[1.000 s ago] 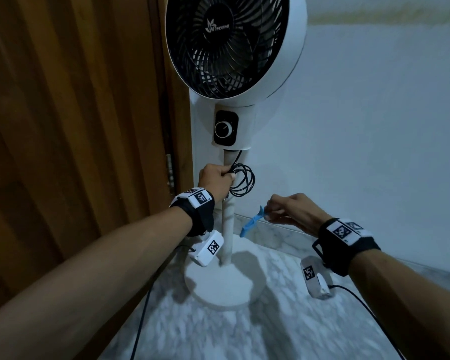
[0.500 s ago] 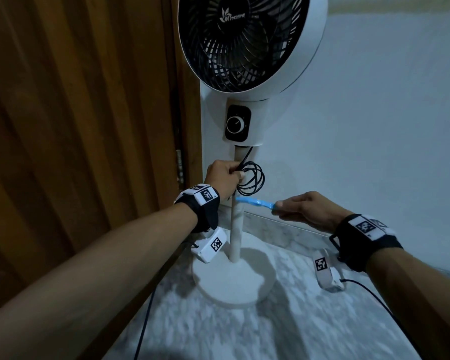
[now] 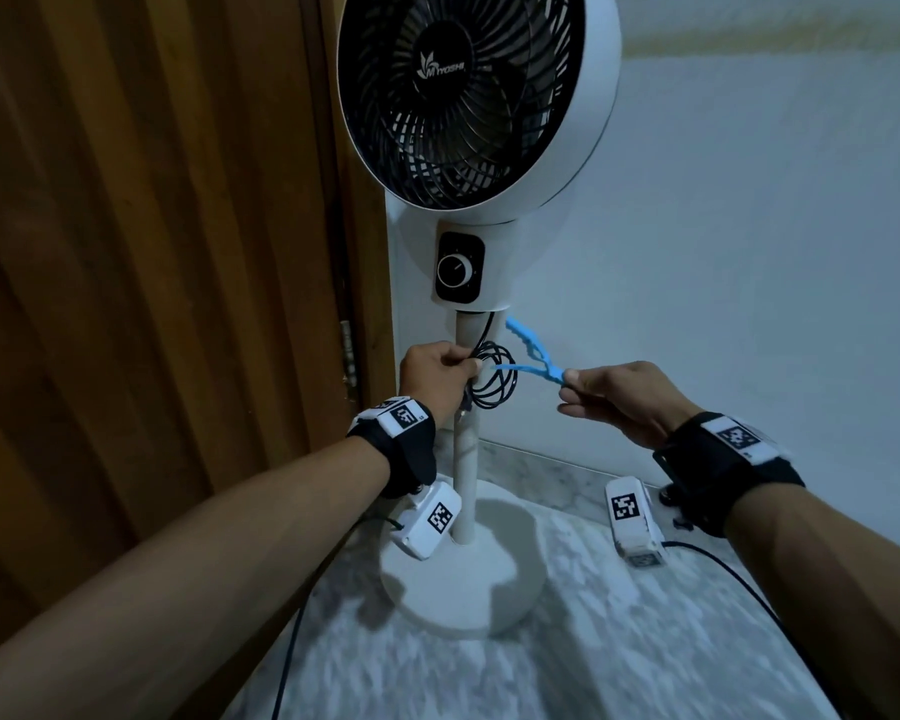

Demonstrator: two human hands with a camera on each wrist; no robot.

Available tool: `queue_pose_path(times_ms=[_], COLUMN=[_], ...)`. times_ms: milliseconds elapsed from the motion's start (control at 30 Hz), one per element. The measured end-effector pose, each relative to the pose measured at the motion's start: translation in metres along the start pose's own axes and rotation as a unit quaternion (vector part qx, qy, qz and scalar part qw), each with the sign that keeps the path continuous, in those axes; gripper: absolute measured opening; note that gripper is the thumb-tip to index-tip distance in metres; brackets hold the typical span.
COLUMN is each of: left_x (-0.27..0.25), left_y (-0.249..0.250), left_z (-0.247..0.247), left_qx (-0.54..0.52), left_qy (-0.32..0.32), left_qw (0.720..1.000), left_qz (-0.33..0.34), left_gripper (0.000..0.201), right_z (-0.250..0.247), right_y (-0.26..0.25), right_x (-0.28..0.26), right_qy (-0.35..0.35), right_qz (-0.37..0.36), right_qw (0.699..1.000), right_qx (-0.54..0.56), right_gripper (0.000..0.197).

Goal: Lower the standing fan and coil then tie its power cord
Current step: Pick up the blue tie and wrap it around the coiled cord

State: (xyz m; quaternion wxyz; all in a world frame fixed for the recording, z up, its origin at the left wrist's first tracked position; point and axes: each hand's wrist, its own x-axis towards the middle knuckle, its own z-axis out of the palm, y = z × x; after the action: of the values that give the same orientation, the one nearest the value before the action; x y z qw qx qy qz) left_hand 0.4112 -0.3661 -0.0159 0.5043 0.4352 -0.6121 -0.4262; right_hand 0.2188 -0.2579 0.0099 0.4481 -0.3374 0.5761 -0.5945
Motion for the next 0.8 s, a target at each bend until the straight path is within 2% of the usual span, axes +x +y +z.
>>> queue_pose_path(times_ms=[167,267,333,500,667,800], left_x=[-0.009,-0.017,-0.022,-0.029,-0.027,-0.03], left_y=[0.004,0.006,0.006,0.007,0.008,0.013], left_z=[0.008,0.013,0.015,0.017,0.014,0.015], left_qx=[0.006,0.002,-0.004,-0.033,-0.005,0.021], left_qy=[0.002,0.018,0.028,0.06,0.061,0.056], left_qw=[1.0,1.0,1.0,0.997,0.997,0.996], left_qz=[0.001,0.006,0.011,0.029,0.051,0.065], left_gripper=[0.009,0.024,0.027,0.013,0.012,0.016], right_z=[0.026,0.039,0.045,0.055,0.062,0.066], right_y=[-0.007,-0.011,-0.013,-0.014,-0.015,-0.013], right_x=[0.003,0.005,0.006,0.005,0.004,0.004], right_qy=[-0.004,-0.007,-0.005,-0.002,-0.01,-0.009], right_qz=[-0.015,-0.013,-0.013,-0.015,-0.004,-0.005], right_qw=[1.0,1.0,0.999,0.999,1.0,1.0], right_qx=[0.016,0.022,0.032,0.043,0.007,0.02], right_gripper=[0.016,0.019,0.019,0.024,0.037,0.033])
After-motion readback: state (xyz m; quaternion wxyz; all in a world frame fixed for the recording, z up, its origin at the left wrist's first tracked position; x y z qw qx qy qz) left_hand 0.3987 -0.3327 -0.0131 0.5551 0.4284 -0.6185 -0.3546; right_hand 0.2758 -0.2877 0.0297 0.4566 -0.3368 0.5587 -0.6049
